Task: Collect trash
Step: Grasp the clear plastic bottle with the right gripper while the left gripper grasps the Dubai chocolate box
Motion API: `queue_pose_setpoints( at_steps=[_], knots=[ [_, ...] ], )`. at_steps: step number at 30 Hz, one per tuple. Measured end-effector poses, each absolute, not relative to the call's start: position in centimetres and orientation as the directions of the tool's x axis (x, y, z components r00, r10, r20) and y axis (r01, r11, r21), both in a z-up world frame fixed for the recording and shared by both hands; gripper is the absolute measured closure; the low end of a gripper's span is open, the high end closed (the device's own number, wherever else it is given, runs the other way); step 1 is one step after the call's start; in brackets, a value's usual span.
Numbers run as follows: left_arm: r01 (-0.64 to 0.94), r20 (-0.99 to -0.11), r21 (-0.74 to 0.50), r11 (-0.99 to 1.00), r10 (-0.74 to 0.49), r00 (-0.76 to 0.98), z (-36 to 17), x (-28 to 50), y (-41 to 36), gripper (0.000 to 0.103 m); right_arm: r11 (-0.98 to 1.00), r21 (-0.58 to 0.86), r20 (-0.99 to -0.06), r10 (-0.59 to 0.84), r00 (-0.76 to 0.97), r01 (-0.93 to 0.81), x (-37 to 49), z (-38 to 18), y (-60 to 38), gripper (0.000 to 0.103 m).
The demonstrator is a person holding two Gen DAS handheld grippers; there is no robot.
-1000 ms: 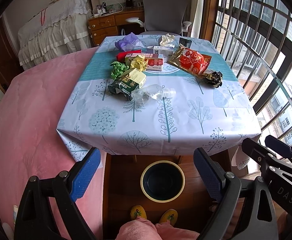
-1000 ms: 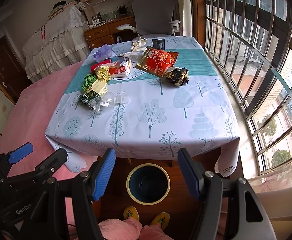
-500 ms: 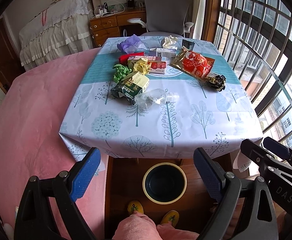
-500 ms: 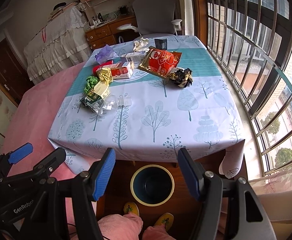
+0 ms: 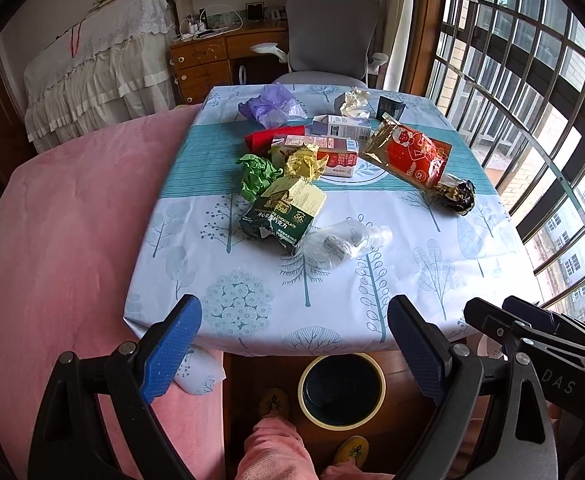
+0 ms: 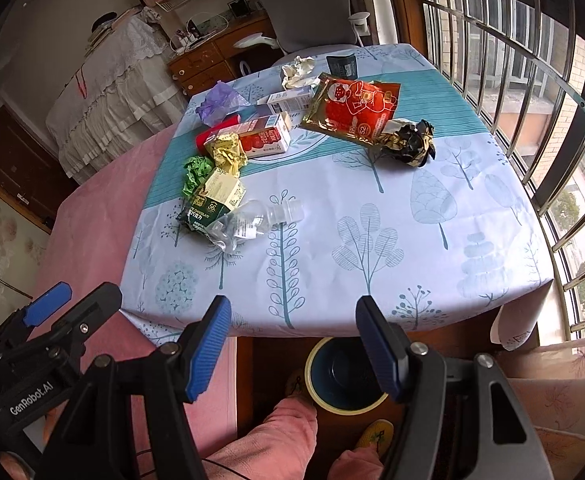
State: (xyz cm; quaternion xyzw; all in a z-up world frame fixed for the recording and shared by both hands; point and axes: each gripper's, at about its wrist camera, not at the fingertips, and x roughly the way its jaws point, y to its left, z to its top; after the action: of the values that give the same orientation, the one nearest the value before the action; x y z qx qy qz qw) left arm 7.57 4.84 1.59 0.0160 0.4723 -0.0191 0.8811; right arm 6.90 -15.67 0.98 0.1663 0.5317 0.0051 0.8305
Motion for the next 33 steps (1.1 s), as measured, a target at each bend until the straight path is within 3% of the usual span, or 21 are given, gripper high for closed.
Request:
queue_pose_setpoints(
  at_steps=[9,21,23,25,27,33],
  knots=[
    [0.132,-0.874,0.059,0.990,-0.012,0.486,-1.0,15.7,9.7,0.010,0.849,0.433,-0.882,0.329,0.338,0.304,14.0,-5.7,-14.6,0.038],
    [0.269,-0.924,0.025,0.963,-0.081,0.373,-5.7,25.0,11.7,0.010,0.564,0.600,-0.797,0.484,0.362,0.567,19.5,-12.5,-13.4,0.039],
    [0.299,-0.932,0.008,0.954,-0.102,0.349,-6.2,26.0,11.3,0.010,0.540,0.608,-0.790,0.479,0.382,0.581,20.0,-12.7,-13.3,0.046],
    [0.335,-0.939,-0.015,0.942,-0.128,0.318,-6.8,26.6,10.6,0.010,0.516,0.618,-0.782,0.480,0.397,0.594,20.3,-12.9,-13.5,0.065],
    [0.366,-0.948,-0.044,0.929,-0.155,0.280,-7.5,27.2,9.9,0.010,0.507,0.624,-0.778,0.478,0.408,0.596,20.5,-12.9,-13.7,0.074],
    [0.403,-0.972,-0.114,0.908,-0.185,0.143,-10.7,28.6,7.8,0.010,0.586,0.563,-0.826,0.380,0.417,0.582,20.1,-10.9,-14.2,0.076]
  ],
)
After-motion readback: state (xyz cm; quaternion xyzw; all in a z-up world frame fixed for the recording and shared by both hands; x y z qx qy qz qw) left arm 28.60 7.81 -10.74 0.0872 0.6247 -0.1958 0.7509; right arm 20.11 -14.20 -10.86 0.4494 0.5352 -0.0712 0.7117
